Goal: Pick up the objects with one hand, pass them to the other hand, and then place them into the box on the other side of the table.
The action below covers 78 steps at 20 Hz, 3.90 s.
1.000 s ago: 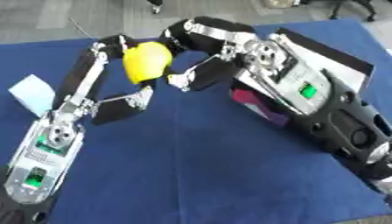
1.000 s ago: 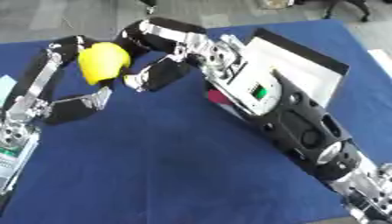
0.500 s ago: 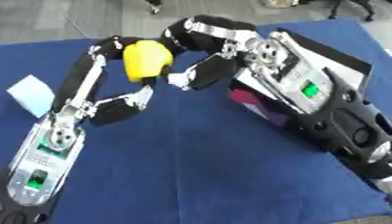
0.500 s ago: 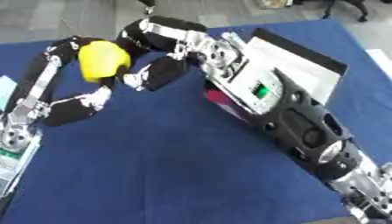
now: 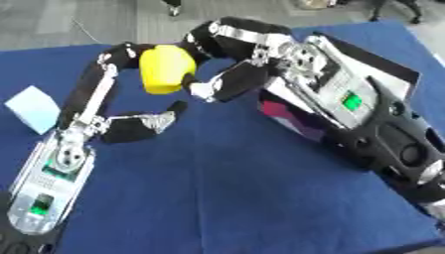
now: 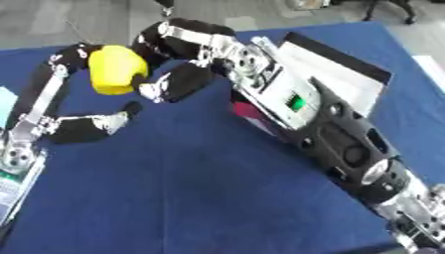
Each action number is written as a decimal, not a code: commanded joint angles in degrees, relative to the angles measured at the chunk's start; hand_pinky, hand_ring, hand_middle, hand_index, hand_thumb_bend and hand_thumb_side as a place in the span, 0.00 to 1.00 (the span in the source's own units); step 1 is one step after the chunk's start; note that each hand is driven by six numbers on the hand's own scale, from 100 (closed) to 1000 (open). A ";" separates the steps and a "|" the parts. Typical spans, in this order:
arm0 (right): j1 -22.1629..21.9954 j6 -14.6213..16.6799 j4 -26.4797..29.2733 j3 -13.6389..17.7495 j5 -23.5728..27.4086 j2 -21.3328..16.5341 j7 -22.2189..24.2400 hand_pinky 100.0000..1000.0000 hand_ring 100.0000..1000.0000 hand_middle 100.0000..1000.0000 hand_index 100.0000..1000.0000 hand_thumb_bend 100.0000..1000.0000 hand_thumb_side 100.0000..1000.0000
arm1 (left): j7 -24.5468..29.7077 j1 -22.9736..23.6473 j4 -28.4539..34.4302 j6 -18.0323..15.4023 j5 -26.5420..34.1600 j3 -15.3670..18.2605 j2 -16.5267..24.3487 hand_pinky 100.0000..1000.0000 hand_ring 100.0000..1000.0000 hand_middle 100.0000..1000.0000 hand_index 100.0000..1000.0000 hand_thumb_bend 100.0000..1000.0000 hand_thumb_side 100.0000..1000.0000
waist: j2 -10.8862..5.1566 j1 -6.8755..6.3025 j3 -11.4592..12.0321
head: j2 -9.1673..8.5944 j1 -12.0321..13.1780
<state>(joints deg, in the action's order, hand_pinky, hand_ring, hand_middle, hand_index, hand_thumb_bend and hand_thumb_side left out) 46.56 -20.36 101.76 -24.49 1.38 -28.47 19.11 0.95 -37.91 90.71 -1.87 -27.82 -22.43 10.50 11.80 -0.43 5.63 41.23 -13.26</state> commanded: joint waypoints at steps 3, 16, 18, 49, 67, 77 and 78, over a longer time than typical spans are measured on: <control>0.61 -0.26 1.70 1.65 1.08 -2.01 -1.41 0.84 0.61 0.47 0.50 0.00 0.00 | -0.04 0.16 -0.64 0.38 -0.66 0.67 1.21 0.78 0.71 0.69 0.82 0.43 0.25 | -0.72 0.17 -0.29 | -0.17 -0.14; -3.65 -0.60 3.87 5.97 2.67 -7.08 -5.55 0.84 0.61 0.48 0.50 0.00 0.00 | -1.90 2.91 -1.27 1.04 -0.82 2.44 3.95 0.78 0.71 0.68 0.82 0.38 0.25 | -1.19 0.04 -1.47 | -0.03 -1.87; -5.34 -0.70 4.05 7.56 2.87 -8.26 -7.10 0.84 0.61 0.48 0.50 0.00 0.00 | -2.20 3.20 -1.16 1.30 -0.56 2.72 4.22 0.78 0.70 0.68 0.82 0.36 0.25 | -1.24 -0.04 -1.64 | -0.07 -2.19; -20.43 3.44 -10.94 20.72 2.84 -19.82 -18.44 0.84 0.62 0.51 0.53 0.00 0.00 | -3.02 4.80 0.56 2.85 1.82 4.09 6.14 0.77 0.69 0.66 0.78 0.23 0.27 | -1.21 -0.58 -2.36 | -0.33 -6.83; -22.90 5.70 -17.90 22.24 -5.51 -20.70 -15.80 0.86 0.77 0.86 0.91 0.00 0.23 | -5.70 4.96 0.90 3.35 3.90 4.34 6.09 0.77 0.68 0.65 0.79 0.14 0.47 | -1.08 -1.17 -2.55 | -0.34 -7.70; -23.82 5.43 -16.07 23.31 -4.93 -20.98 -19.28 0.87 0.79 0.92 0.91 0.00 0.25 | -5.98 4.93 1.17 3.48 4.36 4.52 6.16 0.77 0.68 0.65 0.79 0.12 0.47 | -1.10 -1.44 -2.91 | -0.25 -6.73; -23.85 5.49 -15.67 23.53 -4.02 -20.97 -19.85 0.87 0.79 0.92 0.91 0.00 0.26 | -6.04 4.92 1.17 3.52 4.31 4.60 6.23 0.77 0.68 0.65 0.79 0.12 0.48 | -1.14 -1.46 -2.91 | -0.28 -6.37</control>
<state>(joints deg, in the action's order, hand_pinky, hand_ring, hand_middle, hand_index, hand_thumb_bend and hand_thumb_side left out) 22.14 -14.93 84.73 -2.05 -3.34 -46.71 -0.08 -4.83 -32.29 90.74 1.67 -23.73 -18.52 15.58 11.76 -1.34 2.81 41.21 -19.95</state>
